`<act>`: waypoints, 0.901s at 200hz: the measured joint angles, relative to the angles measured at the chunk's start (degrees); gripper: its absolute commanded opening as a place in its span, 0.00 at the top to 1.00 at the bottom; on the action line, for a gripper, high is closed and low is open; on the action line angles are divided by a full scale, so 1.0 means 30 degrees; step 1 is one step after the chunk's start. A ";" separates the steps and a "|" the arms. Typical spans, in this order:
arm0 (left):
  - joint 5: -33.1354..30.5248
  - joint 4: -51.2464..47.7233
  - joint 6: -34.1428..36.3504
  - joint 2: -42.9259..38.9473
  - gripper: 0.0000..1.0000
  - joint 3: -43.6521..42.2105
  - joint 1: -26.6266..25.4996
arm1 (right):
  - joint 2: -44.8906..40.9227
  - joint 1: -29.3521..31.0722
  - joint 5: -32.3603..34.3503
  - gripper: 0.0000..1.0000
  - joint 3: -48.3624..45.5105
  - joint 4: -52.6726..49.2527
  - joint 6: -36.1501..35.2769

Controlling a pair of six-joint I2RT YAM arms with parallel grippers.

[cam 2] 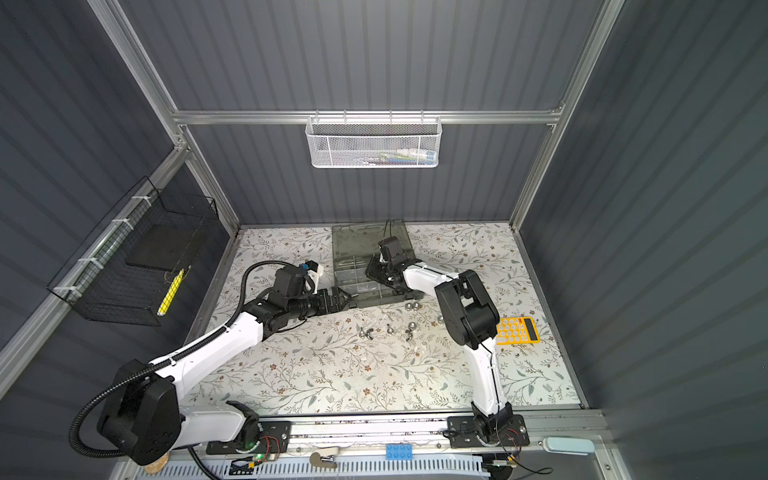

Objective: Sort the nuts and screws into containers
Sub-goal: 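Lower the wing nut into a compartment and open the right gripper, then draw the right gripper back from the box while left lowers over wing nuts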

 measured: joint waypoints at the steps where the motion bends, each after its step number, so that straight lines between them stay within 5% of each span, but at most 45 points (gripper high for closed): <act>1: 0.0000 0.0000 0.0000 0.0000 0.00 0.0000 0.0000 | 0.0000 0.0000 0.0000 0.77 0.0000 0.0000 0.0000; 85: -0.0007 -0.0350 0.0022 -0.0831 0.00 -0.0153 0.0000 | -0.0648 0.0015 0.0189 0.71 -0.0233 -0.0393 -0.0408; 180: -0.0007 -0.1341 0.0248 -0.0867 0.00 -0.0153 -0.0007 | -0.5515 0.0138 0.1268 0.49 -0.2739 -0.0233 -0.1617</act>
